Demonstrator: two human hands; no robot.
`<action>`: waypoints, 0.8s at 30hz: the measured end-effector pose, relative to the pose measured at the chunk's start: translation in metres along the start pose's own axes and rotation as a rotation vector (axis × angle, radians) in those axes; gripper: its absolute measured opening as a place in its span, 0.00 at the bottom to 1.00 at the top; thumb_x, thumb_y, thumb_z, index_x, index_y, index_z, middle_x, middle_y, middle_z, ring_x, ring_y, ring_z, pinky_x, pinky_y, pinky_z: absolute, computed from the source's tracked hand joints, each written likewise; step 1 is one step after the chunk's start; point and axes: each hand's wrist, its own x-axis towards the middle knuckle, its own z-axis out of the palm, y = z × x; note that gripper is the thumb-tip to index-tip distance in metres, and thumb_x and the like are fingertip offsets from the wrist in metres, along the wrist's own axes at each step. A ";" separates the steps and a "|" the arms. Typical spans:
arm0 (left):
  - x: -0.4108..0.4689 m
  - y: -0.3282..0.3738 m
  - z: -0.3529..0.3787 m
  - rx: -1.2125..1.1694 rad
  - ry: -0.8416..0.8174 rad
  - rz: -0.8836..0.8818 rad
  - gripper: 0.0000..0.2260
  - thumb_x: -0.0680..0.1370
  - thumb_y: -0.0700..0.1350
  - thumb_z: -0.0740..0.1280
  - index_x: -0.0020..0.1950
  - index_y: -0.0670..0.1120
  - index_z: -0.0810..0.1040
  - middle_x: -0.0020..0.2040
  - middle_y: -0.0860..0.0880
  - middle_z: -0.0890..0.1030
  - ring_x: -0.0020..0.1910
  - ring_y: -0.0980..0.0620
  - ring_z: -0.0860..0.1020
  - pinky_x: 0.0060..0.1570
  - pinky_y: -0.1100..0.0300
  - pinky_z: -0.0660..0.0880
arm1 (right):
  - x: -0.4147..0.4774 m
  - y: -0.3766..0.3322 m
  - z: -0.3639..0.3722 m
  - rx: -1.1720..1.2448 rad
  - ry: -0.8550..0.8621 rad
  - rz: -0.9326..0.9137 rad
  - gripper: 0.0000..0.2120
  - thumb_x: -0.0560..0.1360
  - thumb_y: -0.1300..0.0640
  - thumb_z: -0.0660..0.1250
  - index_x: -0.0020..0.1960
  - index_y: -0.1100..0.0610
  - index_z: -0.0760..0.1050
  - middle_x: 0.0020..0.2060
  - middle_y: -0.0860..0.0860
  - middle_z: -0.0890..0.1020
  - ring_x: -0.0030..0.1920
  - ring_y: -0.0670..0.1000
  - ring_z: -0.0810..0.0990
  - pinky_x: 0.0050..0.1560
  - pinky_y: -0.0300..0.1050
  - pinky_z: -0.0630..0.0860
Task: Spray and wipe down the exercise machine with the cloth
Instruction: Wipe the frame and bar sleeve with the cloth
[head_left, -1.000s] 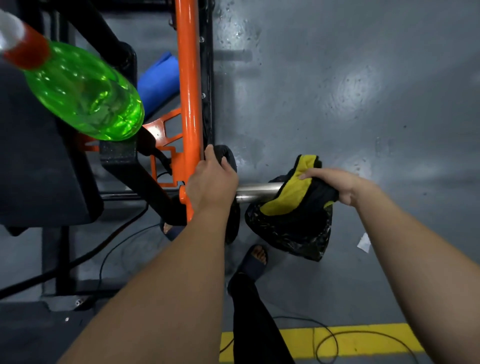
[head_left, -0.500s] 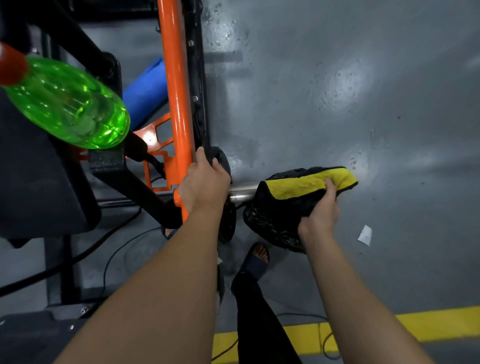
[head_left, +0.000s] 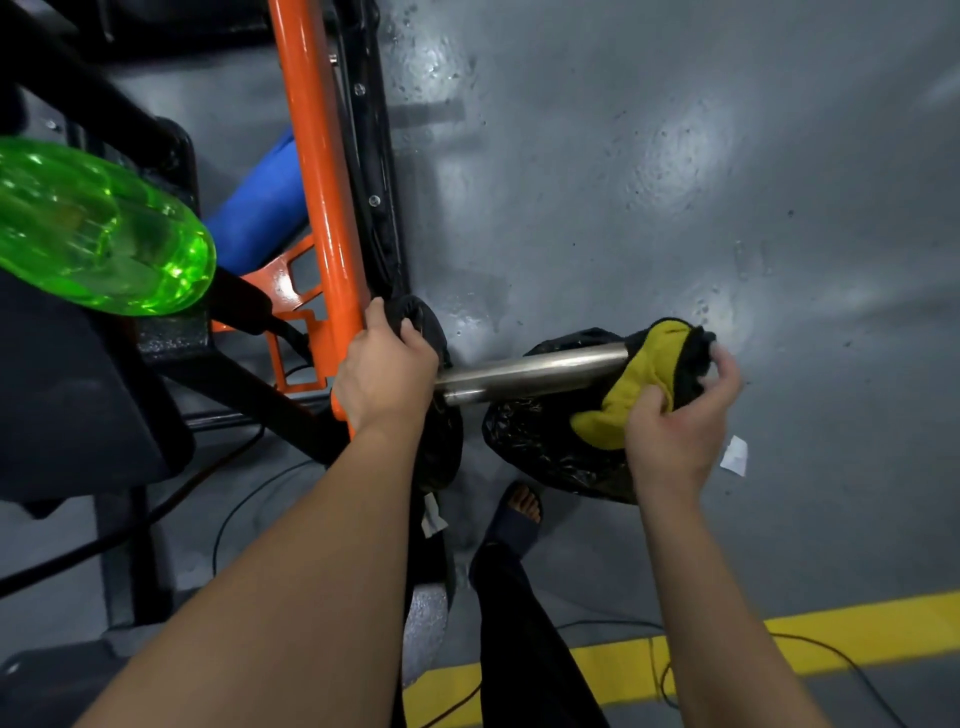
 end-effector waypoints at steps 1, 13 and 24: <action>0.000 0.001 0.000 0.003 -0.001 0.000 0.22 0.84 0.51 0.59 0.78 0.51 0.67 0.62 0.40 0.81 0.61 0.35 0.79 0.57 0.45 0.74 | -0.004 -0.003 -0.006 -0.032 -0.021 -0.102 0.31 0.74 0.61 0.64 0.76 0.47 0.65 0.66 0.51 0.78 0.63 0.54 0.78 0.60 0.46 0.73; 0.000 -0.002 0.002 0.003 0.014 0.010 0.21 0.84 0.51 0.59 0.78 0.51 0.67 0.61 0.41 0.81 0.59 0.36 0.79 0.56 0.46 0.74 | 0.037 -0.018 0.022 -0.020 0.019 -0.791 0.20 0.81 0.46 0.67 0.48 0.65 0.79 0.43 0.61 0.77 0.46 0.56 0.75 0.46 0.47 0.71; -0.001 -0.002 0.001 -0.037 0.002 0.014 0.21 0.84 0.52 0.59 0.78 0.51 0.67 0.60 0.41 0.82 0.59 0.36 0.79 0.59 0.43 0.76 | 0.026 -0.059 0.090 -0.987 -0.508 -0.643 0.28 0.78 0.31 0.54 0.58 0.55 0.72 0.53 0.57 0.83 0.54 0.61 0.81 0.62 0.61 0.66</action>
